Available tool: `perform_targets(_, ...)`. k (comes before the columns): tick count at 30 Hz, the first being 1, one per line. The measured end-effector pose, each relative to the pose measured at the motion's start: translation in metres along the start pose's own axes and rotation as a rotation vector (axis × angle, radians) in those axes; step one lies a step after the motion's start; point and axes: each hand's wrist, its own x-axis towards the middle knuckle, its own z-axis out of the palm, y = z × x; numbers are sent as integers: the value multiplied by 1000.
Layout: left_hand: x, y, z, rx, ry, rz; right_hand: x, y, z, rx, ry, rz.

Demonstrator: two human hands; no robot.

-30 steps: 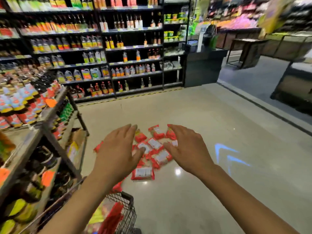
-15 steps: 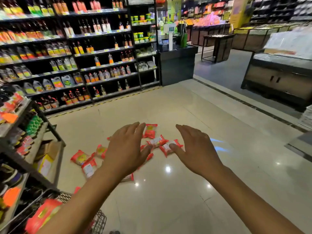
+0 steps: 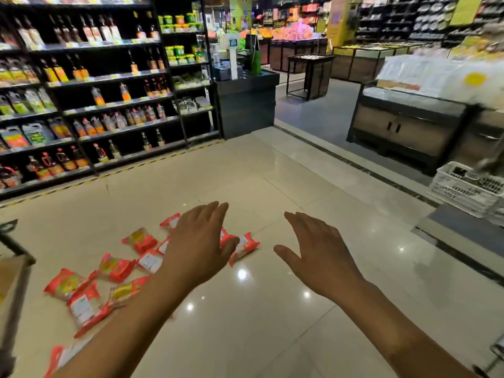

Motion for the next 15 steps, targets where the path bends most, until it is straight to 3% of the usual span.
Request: perform_targets(15,253,36,81,-93,-66,74,203,122,-24,-46,-25,66)
